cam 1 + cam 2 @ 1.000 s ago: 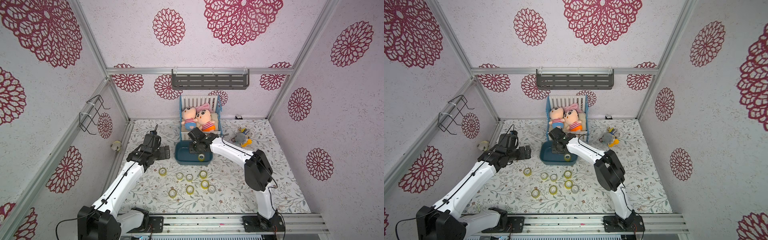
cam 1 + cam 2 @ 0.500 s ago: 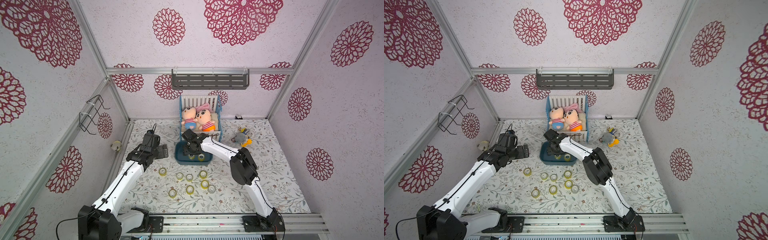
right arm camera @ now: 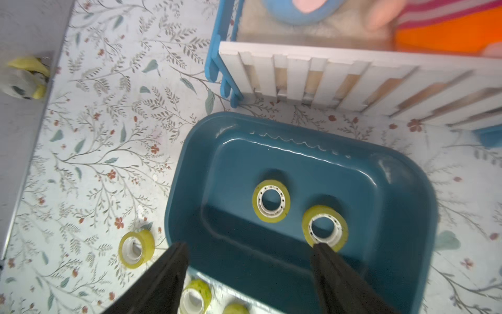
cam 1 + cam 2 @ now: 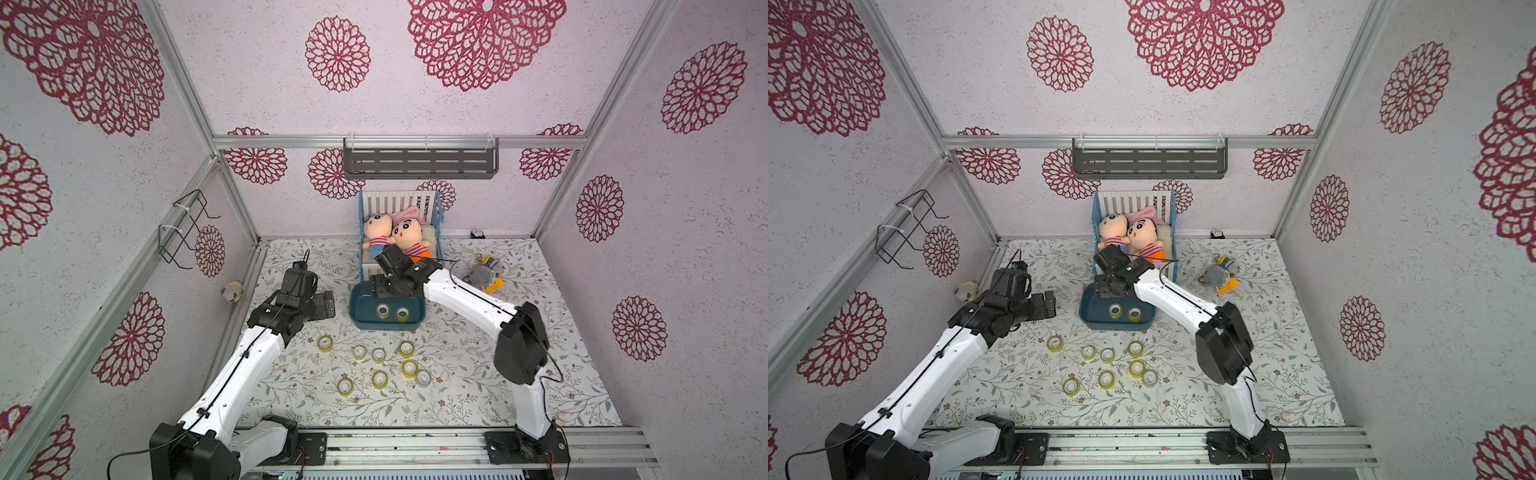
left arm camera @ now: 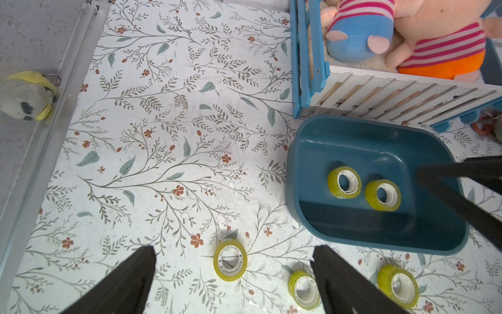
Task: Put the transparent tape into the storage box
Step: Place the tape in the storage box, then pick up the tape at the center of the board.
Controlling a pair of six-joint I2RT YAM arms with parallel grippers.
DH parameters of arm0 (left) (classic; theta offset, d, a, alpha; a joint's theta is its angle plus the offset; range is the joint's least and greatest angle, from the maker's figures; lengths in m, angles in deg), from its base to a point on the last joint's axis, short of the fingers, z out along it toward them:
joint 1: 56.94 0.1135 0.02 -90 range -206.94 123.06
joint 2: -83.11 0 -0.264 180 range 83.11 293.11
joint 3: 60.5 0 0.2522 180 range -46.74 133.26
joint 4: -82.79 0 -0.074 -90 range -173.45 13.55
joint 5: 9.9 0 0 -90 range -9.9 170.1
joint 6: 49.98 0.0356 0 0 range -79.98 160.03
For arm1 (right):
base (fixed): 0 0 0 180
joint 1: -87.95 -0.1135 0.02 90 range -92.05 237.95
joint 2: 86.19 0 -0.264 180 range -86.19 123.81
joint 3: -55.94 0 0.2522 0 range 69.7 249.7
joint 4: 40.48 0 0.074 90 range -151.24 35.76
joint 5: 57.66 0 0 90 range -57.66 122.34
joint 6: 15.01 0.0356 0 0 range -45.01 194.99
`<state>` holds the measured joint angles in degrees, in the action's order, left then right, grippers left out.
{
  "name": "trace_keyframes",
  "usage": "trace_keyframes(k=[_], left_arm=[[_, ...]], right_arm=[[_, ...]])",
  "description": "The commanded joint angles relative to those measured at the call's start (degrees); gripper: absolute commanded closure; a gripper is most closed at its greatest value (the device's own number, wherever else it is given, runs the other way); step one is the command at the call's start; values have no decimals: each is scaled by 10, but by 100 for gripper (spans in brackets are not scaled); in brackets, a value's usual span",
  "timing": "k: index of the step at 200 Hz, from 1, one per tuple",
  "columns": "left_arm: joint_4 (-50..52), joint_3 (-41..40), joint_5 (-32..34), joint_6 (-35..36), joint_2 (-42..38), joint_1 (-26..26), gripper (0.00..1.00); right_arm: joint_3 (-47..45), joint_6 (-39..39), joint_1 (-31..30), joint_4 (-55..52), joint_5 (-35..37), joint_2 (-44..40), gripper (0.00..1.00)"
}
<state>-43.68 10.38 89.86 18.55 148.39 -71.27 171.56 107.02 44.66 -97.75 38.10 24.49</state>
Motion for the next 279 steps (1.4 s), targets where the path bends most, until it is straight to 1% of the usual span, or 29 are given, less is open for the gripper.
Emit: trace_keyframes(k=[1,15,30,53,80,96,117,127,137,161,196,225,244,259,279], left_arm=[[24,-19,-12,-3,-39,4,3],[33,-25,-20,-9,-52,5,3],[38,-31,-31,-12,-58,5,3],[27,-47,-32,-16,-50,4,3],[8,-47,-42,-14,-19,4,3],[0,-47,-82,-15,2,4,3],[-2,-42,-186,-11,32,3,3],[-2,-39,-221,-11,43,2,3],[-1,-39,-228,-10,48,1,3],[0,-41,-202,-11,52,-2,3],[1,-42,-181,-12,54,-3,3],[6,-38,-193,-11,66,-6,3],[15,-32,-185,-11,74,-8,3],[17,-31,-181,-11,76,-8,3],[16,-32,-179,-11,73,-9,3]], right_arm=[[-99,17,17,91,-16,-123,22],[-184,24,23,132,-36,-197,21],[-262,26,23,153,-48,-267,21],[-367,24,22,144,-61,-357,21],[-484,25,16,153,-89,-463,21],[-540,36,15,147,-87,-514,21],[-588,52,12,124,-69,-549,22],[-605,57,9,122,-68,-554,23],[-617,58,3,123,-68,-552,23],[-624,57,-21,118,-49,-530,22],[-615,59,-61,97,-5,-470,20],[-606,67,-96,116,14,-422,20],[-604,71,-112,122,21,-389,20],[-607,76,-117,120,31,-379,21],[-621,77,-119,124,30,-395,22]])
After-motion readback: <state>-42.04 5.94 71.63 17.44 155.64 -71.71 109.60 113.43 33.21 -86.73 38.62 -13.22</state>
